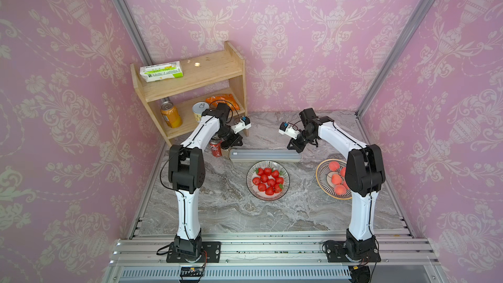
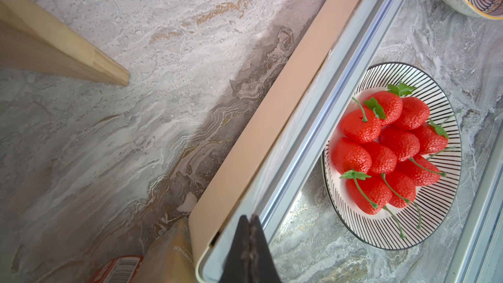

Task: Wrap the plate with plastic wrap
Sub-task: Pull the plastic wrap from the plastic wrap cutting box.

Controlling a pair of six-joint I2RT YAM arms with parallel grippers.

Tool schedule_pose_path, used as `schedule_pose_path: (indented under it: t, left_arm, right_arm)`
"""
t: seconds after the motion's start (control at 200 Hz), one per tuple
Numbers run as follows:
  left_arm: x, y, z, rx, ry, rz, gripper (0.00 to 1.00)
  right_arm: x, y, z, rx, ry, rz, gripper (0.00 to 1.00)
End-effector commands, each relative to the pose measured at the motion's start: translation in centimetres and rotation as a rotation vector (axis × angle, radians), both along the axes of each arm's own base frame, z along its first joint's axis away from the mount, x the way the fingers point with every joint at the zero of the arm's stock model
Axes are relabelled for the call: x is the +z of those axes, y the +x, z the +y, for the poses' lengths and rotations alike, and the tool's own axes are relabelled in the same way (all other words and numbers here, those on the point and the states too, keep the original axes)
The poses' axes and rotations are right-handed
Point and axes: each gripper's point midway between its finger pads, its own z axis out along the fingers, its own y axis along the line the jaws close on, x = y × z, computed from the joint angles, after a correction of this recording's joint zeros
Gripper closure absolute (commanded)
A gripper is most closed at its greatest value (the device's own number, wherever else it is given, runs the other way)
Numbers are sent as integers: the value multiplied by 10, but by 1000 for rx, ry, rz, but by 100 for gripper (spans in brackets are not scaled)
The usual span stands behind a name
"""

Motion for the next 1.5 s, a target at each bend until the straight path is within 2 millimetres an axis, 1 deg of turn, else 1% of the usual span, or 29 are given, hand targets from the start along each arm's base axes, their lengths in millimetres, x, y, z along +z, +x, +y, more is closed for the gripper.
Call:
schedule_pose_path:
  t: [0.0, 0.185, 0.395, 0.65, 0.886, 0.991, 1.121, 1.321, 1.496]
  left_arm:
    - [27, -2, 0, 16, -49, -44, 100]
    - [32, -2, -2, 17, -66, -56, 100]
    - [41, -1, -5, 18, -89, -73, 100]
    - [56, -1, -8, 18, -121, -103, 100]
    - [70, -1, -13, 22, -155, -125, 100]
    - [77, -2, -14, 18, -165, -144, 100]
    - [79, -2, -14, 22, -170, -150, 100]
    - [79, 1, -17, 33, -190, -148, 100]
    - [81, 4, -18, 36, -192, -157, 100]
  right_arm:
    - [32, -6, -1, 1, 37, -52, 100]
    - [39, -11, -6, -5, 36, -58, 100]
    - [47, -11, -14, -19, 37, -69, 100]
    - [67, -12, -21, -36, 63, -102, 100]
    - [88, -17, -23, -40, 81, -141, 100]
    - [95, -15, -28, -53, 69, -164, 100]
    - [98, -14, -31, -60, 60, -169, 100]
    - [93, -12, -32, -72, 51, -167, 100]
    - [93, -6, -33, -83, 50, -179, 100]
